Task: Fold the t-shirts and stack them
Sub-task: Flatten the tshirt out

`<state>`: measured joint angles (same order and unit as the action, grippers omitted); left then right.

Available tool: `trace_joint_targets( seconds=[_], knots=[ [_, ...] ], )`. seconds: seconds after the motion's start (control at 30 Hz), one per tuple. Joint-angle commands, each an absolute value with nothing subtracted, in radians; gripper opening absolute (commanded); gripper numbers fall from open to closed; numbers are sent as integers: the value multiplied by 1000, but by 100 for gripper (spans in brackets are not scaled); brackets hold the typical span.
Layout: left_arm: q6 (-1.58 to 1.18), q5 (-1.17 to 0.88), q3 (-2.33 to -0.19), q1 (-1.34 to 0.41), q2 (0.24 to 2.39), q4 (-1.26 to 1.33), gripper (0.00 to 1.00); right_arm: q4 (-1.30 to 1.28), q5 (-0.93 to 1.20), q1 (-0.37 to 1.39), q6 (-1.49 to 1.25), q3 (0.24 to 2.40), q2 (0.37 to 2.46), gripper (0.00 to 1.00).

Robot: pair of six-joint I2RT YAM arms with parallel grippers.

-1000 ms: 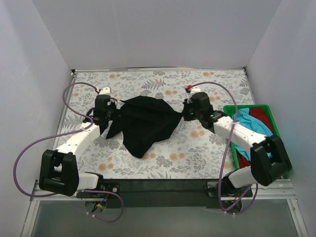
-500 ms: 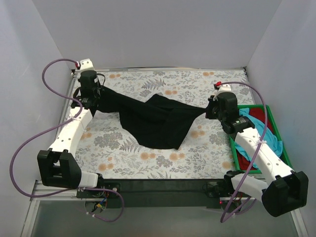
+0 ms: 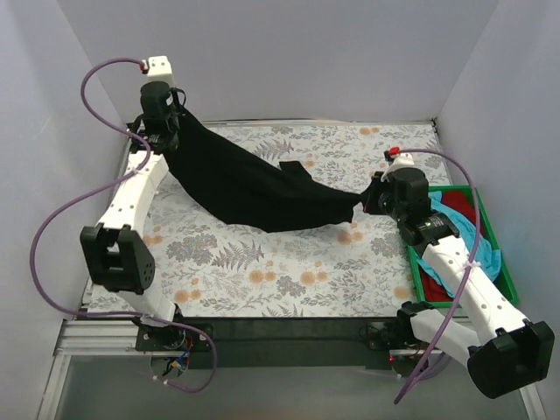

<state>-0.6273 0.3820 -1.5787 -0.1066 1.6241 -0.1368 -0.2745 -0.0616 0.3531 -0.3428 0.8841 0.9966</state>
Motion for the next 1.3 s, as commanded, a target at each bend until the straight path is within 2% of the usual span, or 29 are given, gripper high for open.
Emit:
trace_joint_targets(
  seconds=[0.0, 0.03, 0.1, 0.17, 0.23, 0.3, 0.33, 0.37, 0.47, 0.6, 0.8, 0.93, 1.1, 1.27],
  knots=[
    [-659, 231, -1667, -101, 1767, -109, 2, -322, -38, 359, -449, 764, 965, 1],
    [-676, 210, -1693, -106, 1832, -106, 4, -337, -67, 359, -449, 744, 951, 1],
    [-725, 146, -1780, -115, 1905, -104, 11, -360, -147, 359, -433, 726, 957, 13],
    [-753, 105, -1837, -138, 1992, -109, 17, -408, -179, 360, -388, 742, 991, 29],
    [-778, 95, -1887, -172, 2026, -132, 31, -410, -167, 374, -351, 770, 1003, 37],
    [-791, 112, -1869, -189, 2016, -138, 41, -353, -96, 414, -276, 781, 1011, 40],
    [-817, 101, -1814, -193, 1999, -132, 54, -327, -77, 435, -234, 791, 1014, 40],
    [-833, 101, -1786, -192, 1955, -130, 60, -277, -62, 484, -210, 796, 1026, 42],
    [-859, 132, -1631, -192, 1876, -129, 76, -223, -8, 596, -126, 834, 1096, 42],
    [-903, 106, -1403, -192, 1679, -129, 79, -190, 139, 712, -15, 931, 1271, 42],
    [-1015, 8, -995, -198, 1405, -133, 80, -153, 173, 781, 37, 1086, 1557, 42],
    [-1035, -58, -815, -204, 1232, -167, 80, -150, 173, 793, 60, 1175, 1702, 42],
    [-1032, -51, -675, -209, 1073, -230, 81, -146, 164, 793, 74, 1249, 1857, 41],
    [-1031, -22, -592, -212, 1017, -236, 81, -135, 175, 795, 68, 1284, 1959, 41]
  ],
)
